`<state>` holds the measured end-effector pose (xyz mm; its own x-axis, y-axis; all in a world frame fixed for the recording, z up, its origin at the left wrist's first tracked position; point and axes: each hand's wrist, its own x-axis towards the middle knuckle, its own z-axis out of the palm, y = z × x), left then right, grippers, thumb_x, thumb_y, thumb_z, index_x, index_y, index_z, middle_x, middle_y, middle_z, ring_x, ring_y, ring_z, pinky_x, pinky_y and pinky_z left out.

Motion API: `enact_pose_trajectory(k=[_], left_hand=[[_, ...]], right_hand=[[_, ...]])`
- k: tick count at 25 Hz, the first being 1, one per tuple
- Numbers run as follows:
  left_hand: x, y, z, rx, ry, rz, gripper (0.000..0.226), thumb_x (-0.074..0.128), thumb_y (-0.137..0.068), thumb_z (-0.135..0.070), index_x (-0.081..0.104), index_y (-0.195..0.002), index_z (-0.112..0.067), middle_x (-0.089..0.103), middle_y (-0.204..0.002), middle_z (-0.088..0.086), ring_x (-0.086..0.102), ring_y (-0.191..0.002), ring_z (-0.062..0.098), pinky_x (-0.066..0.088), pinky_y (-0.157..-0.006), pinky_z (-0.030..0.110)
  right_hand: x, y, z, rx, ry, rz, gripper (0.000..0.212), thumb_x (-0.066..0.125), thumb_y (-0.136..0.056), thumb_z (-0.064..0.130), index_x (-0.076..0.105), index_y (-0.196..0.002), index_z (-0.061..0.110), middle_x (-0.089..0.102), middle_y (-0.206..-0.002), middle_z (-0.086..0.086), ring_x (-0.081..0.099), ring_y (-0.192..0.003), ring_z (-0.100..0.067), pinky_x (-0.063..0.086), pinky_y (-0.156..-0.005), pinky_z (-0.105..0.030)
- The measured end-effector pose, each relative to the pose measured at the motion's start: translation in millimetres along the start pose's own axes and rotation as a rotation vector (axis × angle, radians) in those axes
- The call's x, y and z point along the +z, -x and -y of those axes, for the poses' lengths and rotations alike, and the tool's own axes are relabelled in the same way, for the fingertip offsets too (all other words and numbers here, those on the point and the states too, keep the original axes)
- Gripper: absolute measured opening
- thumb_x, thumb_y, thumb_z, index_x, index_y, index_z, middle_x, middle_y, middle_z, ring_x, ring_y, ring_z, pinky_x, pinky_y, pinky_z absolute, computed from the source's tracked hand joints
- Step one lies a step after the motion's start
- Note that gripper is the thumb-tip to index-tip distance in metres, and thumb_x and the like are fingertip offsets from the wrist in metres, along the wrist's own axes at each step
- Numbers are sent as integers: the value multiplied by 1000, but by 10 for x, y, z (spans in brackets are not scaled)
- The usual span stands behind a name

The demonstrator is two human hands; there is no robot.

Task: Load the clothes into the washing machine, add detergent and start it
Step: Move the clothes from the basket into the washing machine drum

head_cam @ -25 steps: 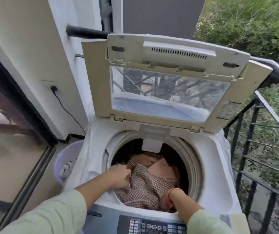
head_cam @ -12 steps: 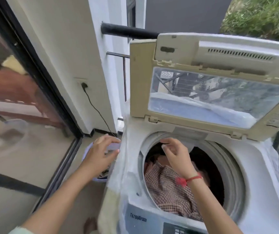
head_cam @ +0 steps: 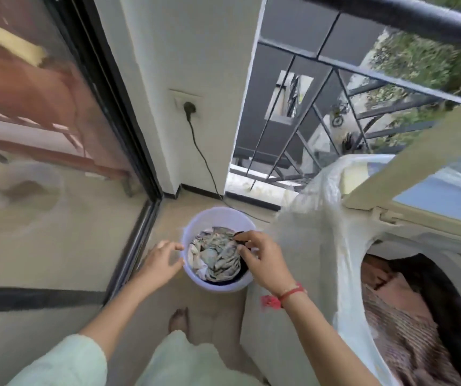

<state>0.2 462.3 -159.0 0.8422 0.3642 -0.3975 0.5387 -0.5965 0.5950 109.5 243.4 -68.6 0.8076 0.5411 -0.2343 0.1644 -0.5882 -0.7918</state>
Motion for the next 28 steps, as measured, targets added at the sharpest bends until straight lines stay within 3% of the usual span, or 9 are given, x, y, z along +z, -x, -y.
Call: enact_pose_trajectory(k=[4, 8, 12, 16, 19, 21, 23, 25, 28], left_hand=[[152, -394, 446, -21, -123, 213, 38, 64, -85, -29, 55, -120, -16, 53, -124, 11, 49, -118, 30, 38, -97, 34], [538, -798, 721, 2, -252, 421, 48, 60, -86, -33, 45, -128, -15, 51, -129, 11, 49, -119, 30, 42, -95, 39], [1136, -1306, 1053, 76, -429, 510, 43, 55, -89, -29, 46, -127, -13, 50, -128, 13, 47, -120, 31, 39, -95, 37], [1884, -1865, 1397, 237, -630, 495, 34, 48, -89, -19, 49, -122, -12, 50, -125, 11, 43, -123, 27, 25, -105, 36], [2391, -2236, 1680, 271, -803, 417, 40, 49, -89, -24, 44, -128, -15, 44, -134, 7, 26, -137, 25, 6, -114, 51], [2617, -2417, 1791, 312, -912, 347, 43, 52, -88, -35, 46, -127, -18, 43, -137, 6, 17, -142, 28, -8, -110, 60], [2704, -2534, 1831, 343, -970, 254, 39, 55, -85, -38, 55, -119, -20, 45, -137, 7, 18, -142, 28, -17, -103, 65], [2703, -2574, 1866, 356, -942, 149, 31, 65, -75, -33, 64, -103, -20, 52, -131, 10, 30, -138, 29, -16, -103, 65], [2604, -2527, 1926, 376, -882, 118, 32, 77, -60, -27, 67, -90, -16, 60, -121, 11, 44, -130, 32, -2, -105, 66]], right_hand=[[750, -484, -573, 394, 186, 64, 29, 51, -83, 5, 63, -109, 8, 62, -112, -16, 58, -105, -32, 43, -81, -29], [1198, -642, -1128, 464, 324, 170, 32, 45, -82, -1, 61, -110, 1, 57, -114, -22, 54, -106, -37, 40, -82, -35], [1641, -941, -1843, 506, 348, 196, 28, 44, -84, 0, 61, -106, -2, 59, -107, -24, 53, -102, -39, 40, -79, -38], [2227, -1245, -2611, 485, 321, 267, 26, 44, -82, -3, 63, -100, -3, 61, -101, -19, 56, -97, -34, 41, -79, -37], [2746, -1550, -3089, 427, 296, 340, 29, 45, -83, -2, 64, -105, 1, 63, -98, -18, 56, -96, -32, 38, -74, -33], [3075, -1732, -3330, 410, 270, 352, 30, 49, -83, 5, 60, -111, 9, 62, -100, -15, 56, -98, -31, 39, -74, -31], [3326, -1862, -3470, 411, 351, 373, 37, 54, -84, 17, 53, -121, 15, 58, -114, -10, 52, -109, -31, 40, -87, -37], [3447, -1934, -3495, 422, 520, 351, 37, 55, -86, 27, 52, -122, 21, 54, -119, -4, 48, -114, -28, 33, -94, -43], [3357, -1924, -3373, 446, 436, 251, 22, 50, -85, 19, 64, -102, 20, 62, -105, -4, 53, -104, -26, 30, -86, -38]])
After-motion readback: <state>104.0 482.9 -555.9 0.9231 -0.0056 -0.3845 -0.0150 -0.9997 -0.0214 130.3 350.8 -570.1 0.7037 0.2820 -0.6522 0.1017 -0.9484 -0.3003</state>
